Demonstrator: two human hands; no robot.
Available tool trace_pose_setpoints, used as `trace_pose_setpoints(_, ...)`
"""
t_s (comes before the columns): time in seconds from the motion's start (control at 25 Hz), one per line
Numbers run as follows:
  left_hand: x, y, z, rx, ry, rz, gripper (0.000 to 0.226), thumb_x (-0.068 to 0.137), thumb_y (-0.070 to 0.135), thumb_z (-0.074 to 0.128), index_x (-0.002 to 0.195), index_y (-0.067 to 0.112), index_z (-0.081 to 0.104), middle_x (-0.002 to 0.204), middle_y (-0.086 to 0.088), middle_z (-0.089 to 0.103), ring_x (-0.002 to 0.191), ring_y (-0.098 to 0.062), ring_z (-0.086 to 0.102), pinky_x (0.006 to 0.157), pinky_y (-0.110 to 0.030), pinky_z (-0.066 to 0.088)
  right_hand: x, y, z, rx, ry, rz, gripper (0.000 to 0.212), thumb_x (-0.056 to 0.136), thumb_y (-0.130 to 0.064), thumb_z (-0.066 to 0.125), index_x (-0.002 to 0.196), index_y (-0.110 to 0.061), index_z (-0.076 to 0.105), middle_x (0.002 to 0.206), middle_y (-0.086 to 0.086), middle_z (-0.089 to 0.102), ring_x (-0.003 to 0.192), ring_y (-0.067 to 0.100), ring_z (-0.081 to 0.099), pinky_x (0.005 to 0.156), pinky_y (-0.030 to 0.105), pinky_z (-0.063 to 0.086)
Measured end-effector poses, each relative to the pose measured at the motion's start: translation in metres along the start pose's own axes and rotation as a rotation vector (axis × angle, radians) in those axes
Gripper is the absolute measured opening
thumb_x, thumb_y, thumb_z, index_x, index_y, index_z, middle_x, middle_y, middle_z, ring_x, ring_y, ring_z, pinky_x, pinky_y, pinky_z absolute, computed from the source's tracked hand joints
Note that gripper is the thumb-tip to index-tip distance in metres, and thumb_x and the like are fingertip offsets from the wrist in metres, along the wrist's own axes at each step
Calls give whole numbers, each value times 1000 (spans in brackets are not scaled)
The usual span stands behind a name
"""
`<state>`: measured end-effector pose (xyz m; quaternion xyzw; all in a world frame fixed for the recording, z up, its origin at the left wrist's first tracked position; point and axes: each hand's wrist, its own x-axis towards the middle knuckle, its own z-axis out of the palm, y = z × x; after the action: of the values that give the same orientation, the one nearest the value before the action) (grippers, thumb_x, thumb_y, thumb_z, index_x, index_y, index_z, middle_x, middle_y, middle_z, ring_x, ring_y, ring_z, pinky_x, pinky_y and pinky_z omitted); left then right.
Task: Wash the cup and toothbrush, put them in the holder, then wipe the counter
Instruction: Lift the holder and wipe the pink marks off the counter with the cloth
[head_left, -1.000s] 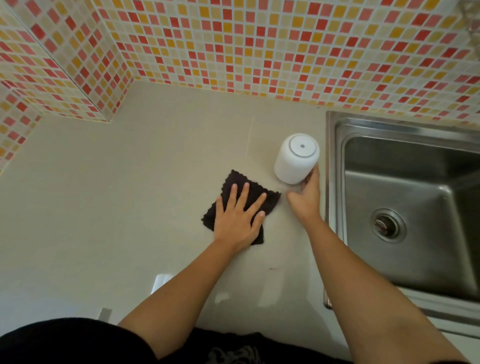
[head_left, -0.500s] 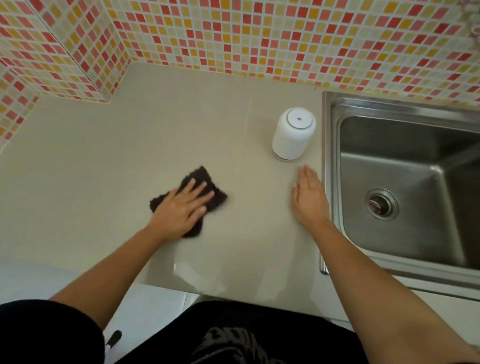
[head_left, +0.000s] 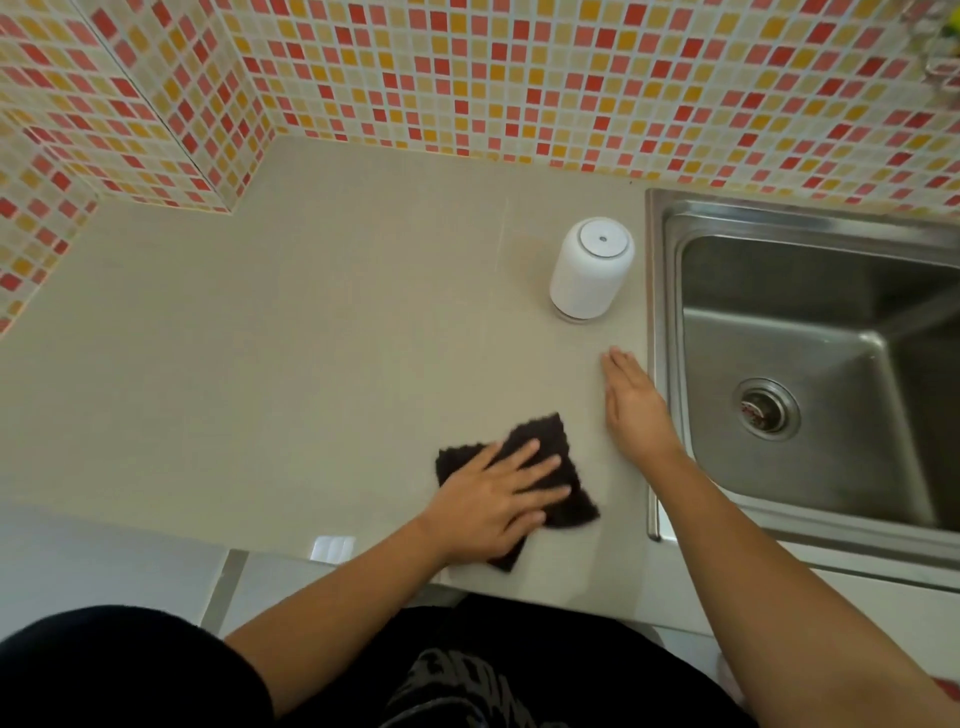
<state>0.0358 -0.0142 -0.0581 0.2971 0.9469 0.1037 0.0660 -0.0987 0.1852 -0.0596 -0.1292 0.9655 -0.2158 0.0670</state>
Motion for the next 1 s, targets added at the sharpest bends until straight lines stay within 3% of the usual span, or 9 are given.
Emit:
trace_pose_setpoints(0.12,-65,-24,-5,27,-47,197,38,100,41,29,132,37,49,143,9,47,139,-13,31,113,-34,20,-2,1,1,-21,-27,8,47,97,2,31,143,-1,30,154,13,25,145,26,18,116,27,9)
trace_pose_setpoints(0.2,-96,-61,-10,35,-23,218,38,100,40,31,131,33,52,142,7,48,140,-11,31,114,-31,19,-3,1,3,-32,-34,13,49,96,5,30,145,-3,27,155,12,21,145,24,16,116,27,9)
trace_pose_setpoints(0.32,-104,-113,-20,-63,34,-86,47,100,44,25,130,23,54,139,-4,52,140,-9,25,111,-28,20,-6,-1,7,-29,-24,28,52,94,9,29,145,-3,27,156,11,21,146,23,15,116,25,8)
trace_pose_setpoints(0.48,-32,-105,-31,-162,115,-464,70,92,62,6,140,25,42,151,-2,34,144,-19,17,114,-43,24,-19,-5,11,56,33,38,42,98,-1,33,139,-5,40,151,10,34,143,23,25,115,24,13)
trace_pose_setpoints(0.6,28,-60,-29,-187,16,-548,49,100,46,19,147,34,21,159,2,10,148,-18,0,118,-44,8,-32,-9,7,162,135,-31,33,98,-21,43,123,-6,59,135,10,54,128,23,47,108,23,26)
trace_pose_setpoints(0.72,50,-26,-32,-458,34,-624,49,101,40,18,149,36,7,160,-1,-4,147,-20,-10,117,-47,0,-38,-19,0,280,185,-9,46,93,-40,38,114,-8,64,118,9,64,111,22,57,97,21,35)
trace_pose_setpoints(0.84,48,-33,-38,-661,289,-689,53,101,20,32,150,18,12,160,-7,6,148,-22,4,118,-34,8,-33,-35,3,291,174,83,59,88,-56,42,114,-8,64,111,8,61,107,23,54,92,22,34)
trace_pose_setpoints(0.92,42,-45,-39,-510,356,-833,56,98,18,44,147,6,19,154,-13,23,142,-28,22,115,-29,18,-26,-53,10,275,103,143,60,83,-56,55,119,-8,60,112,9,54,110,23,46,96,27,35)
trace_pose_setpoints(1.0,40,-51,-40,-343,278,-922,59,95,27,50,143,2,26,139,-16,39,125,-30,39,105,-32,32,-18,-74,19,297,82,173,63,77,-57,63,116,-8,59,108,9,50,106,21,47,97,30,41)
